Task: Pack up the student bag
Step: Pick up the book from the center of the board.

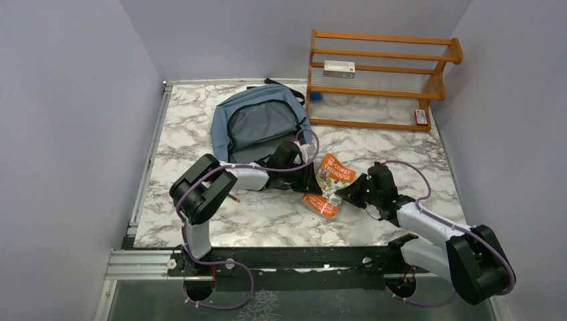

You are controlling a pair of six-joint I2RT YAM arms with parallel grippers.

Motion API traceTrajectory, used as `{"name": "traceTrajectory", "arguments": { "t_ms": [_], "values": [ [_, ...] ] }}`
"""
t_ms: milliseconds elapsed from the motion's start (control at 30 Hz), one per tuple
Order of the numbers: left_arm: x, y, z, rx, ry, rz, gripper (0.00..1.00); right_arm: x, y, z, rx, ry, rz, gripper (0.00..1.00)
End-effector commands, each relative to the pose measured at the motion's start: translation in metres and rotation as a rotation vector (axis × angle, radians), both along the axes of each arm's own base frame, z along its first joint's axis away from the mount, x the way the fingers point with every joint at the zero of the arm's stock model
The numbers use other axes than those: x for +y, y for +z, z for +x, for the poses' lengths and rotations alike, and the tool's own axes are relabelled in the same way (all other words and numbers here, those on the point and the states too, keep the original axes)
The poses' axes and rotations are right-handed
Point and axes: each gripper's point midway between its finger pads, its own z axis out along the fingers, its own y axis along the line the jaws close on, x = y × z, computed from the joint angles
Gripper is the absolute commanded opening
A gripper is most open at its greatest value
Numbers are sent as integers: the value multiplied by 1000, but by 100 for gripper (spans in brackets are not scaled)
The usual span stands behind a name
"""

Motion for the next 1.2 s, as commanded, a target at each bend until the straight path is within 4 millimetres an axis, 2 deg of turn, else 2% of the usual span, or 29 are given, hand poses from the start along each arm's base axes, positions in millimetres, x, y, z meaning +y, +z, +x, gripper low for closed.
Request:
{"name": "traceTrajectory", "arguments": {
  "t_ms": [0, 167, 367, 433, 667, 833, 933, 1167],
  "values": [
    [-38, 53, -13, -106, -168, -183, 0, -15, -5, -16, 7, 33, -109, 7],
    [-33, 61, -3, -182, -156, -119, 0, -29, 32, -1, -94, 6, -194, 31],
    [-21, 71, 10, -290, -167, 9, 0, -58, 84, 21, -214, -100, -333, 58],
    [-17, 78, 11, -324, -186, 30, 0, -64, 100, 26, -254, -119, -356, 63],
    [1, 115, 21, -502, -230, 105, 0, -71, 169, 46, -471, -130, -411, 67],
    [18, 143, 25, -644, -256, 146, 0, -63, 218, 55, -660, -56, -433, 69],
    [26, 156, 23, -702, -280, 142, 0, -52, 241, 56, -757, 14, -424, 70],
    [45, 182, 16, -863, -346, 120, 0, -9, 280, 48, -1011, 269, -365, 71]
  ]
}}
